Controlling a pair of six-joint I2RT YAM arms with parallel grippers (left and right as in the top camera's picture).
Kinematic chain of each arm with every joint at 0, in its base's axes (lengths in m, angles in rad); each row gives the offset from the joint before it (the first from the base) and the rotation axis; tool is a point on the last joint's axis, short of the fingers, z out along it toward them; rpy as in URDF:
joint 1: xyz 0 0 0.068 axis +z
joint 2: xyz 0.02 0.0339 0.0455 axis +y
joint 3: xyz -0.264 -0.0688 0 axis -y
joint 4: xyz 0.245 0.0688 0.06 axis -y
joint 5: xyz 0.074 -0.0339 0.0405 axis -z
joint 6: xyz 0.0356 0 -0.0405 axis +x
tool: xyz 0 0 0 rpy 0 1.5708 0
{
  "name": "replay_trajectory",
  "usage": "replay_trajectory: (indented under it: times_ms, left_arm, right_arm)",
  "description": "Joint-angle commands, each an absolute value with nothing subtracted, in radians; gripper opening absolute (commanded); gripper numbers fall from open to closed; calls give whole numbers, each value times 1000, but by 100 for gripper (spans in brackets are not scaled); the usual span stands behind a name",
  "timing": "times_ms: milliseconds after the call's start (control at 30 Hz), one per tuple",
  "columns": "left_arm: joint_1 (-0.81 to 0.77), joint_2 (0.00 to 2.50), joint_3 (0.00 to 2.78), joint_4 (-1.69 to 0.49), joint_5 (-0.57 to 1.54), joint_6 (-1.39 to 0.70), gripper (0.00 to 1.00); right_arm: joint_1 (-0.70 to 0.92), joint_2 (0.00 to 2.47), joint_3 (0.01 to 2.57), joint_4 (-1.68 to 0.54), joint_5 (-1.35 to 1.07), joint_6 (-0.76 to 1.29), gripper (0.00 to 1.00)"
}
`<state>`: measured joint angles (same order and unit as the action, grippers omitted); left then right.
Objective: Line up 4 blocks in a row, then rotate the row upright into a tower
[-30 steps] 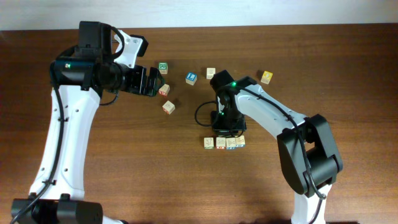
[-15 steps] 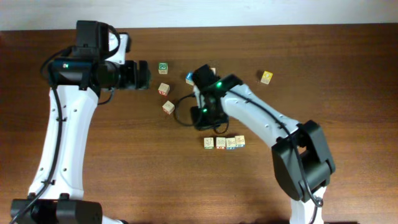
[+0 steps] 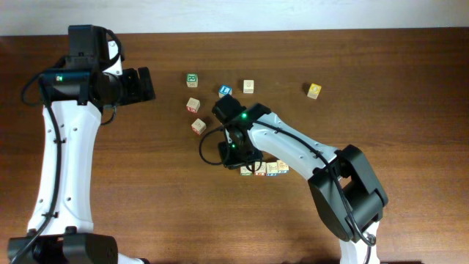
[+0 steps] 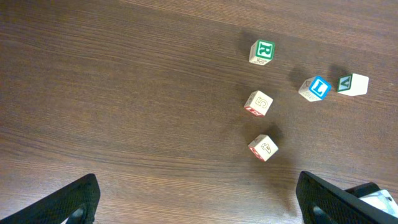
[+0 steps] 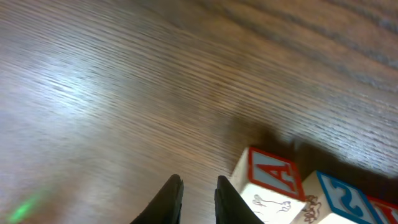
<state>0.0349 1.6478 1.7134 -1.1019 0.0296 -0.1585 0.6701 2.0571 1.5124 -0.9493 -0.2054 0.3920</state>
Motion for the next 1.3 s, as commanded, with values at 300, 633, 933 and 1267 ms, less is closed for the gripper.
replay_trajectory:
  times_ms: [300, 633, 933, 1267]
  left_arm:
    - [35, 1657, 1731, -1117, 41, -171, 99]
    - [35, 1657, 1731, -1117, 41, -171, 99]
    - [35, 1657, 1731, -1121, 41, -171, 99]
    - [35, 1657, 1731, -1115, 41, -171, 99]
  right_arm:
    - [666, 2073, 1480, -960, -96, 407, 20]
    - [500, 2013, 1792, -1259, -127, 345, 21]
    - [473, 2016, 1547, -1386, -181, 348, 21]
    - [516, 2016, 1455, -1317, -166, 397, 20]
